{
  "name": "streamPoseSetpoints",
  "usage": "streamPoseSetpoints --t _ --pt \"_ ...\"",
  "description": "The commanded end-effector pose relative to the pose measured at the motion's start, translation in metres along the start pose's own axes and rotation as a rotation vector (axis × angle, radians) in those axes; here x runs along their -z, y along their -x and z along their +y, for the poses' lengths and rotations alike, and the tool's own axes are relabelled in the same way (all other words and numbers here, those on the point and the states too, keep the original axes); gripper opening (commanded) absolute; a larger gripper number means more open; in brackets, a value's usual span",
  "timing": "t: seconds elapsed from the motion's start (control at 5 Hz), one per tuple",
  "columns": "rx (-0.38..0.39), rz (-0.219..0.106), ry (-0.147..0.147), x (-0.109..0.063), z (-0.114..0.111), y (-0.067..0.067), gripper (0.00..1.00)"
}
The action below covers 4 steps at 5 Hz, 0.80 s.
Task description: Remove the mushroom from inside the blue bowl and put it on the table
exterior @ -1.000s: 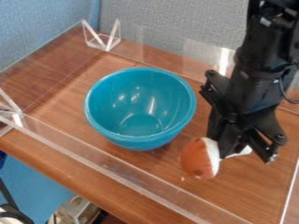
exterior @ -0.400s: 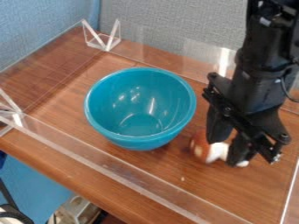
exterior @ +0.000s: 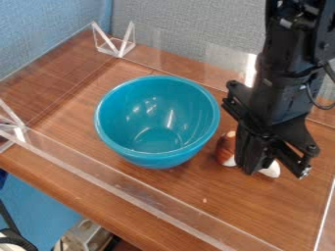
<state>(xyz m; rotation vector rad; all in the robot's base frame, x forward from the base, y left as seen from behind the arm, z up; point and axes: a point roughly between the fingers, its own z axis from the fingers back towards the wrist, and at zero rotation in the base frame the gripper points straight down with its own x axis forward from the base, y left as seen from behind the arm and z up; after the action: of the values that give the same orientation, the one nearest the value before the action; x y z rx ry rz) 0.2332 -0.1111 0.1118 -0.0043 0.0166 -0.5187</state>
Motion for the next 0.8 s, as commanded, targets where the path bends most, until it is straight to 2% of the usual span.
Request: streamPoseSetpoints --t 0.0,0.6 --pt "-0.021 -0.030 0.001 -0.004 0.001 -0.001 0.00" --pt "-0.055 0.003 0.006 0.013 -0.003 -0.001 0.00"
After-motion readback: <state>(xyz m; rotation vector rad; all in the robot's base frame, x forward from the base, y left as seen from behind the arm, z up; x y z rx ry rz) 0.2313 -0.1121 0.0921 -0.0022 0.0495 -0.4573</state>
